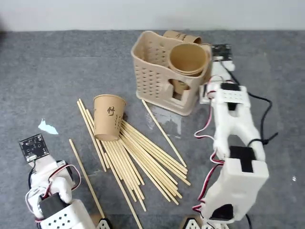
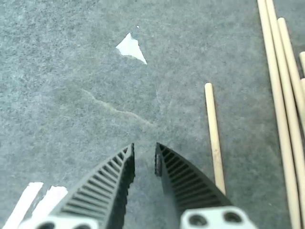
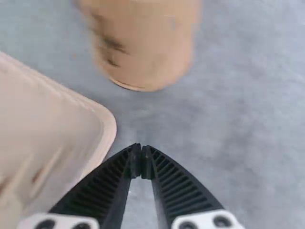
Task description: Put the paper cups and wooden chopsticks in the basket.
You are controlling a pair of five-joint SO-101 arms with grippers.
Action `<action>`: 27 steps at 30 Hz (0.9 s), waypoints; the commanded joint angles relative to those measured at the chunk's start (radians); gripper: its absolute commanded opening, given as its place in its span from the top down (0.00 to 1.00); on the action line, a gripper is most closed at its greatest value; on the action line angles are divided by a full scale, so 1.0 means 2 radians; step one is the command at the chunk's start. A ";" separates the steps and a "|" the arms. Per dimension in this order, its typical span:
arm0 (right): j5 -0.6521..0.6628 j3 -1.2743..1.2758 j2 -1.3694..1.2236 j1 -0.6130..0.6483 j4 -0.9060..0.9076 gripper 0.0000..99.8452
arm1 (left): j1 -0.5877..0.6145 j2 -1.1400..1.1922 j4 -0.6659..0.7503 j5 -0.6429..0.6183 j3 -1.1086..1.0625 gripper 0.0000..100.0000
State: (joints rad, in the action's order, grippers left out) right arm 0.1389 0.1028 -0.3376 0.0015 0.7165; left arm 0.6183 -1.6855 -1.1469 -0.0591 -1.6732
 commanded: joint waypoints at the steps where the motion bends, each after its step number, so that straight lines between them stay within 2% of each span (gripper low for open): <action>1: -0.002 -0.044 0.002 0.036 -0.009 0.99 | 0.002 -0.002 -0.001 0.002 0.013 0.92; 5: 0.001 -0.066 -0.015 0.062 -0.008 0.99 | 0.002 -0.002 -0.001 0.002 0.013 0.92; 9: 0.002 -0.069 -0.021 0.057 0.000 0.99 | 0.002 -0.002 -0.001 0.002 0.013 0.92; 19: 0.002 -0.104 0.010 -0.027 0.043 0.98 | 0.002 -0.002 -0.001 0.002 0.013 0.92; 24: 0.002 -0.153 0.029 -0.036 0.088 0.85 | 0.002 -0.002 0.000 0.002 0.012 0.92; 27: -0.003 -0.187 0.026 -0.033 0.087 0.86 | 0.002 -0.002 0.001 0.002 0.012 0.92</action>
State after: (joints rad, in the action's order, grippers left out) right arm 0.1404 -0.1703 -0.3560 -0.0598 0.8838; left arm 0.6183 -1.6855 -1.1469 -0.0591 -1.6732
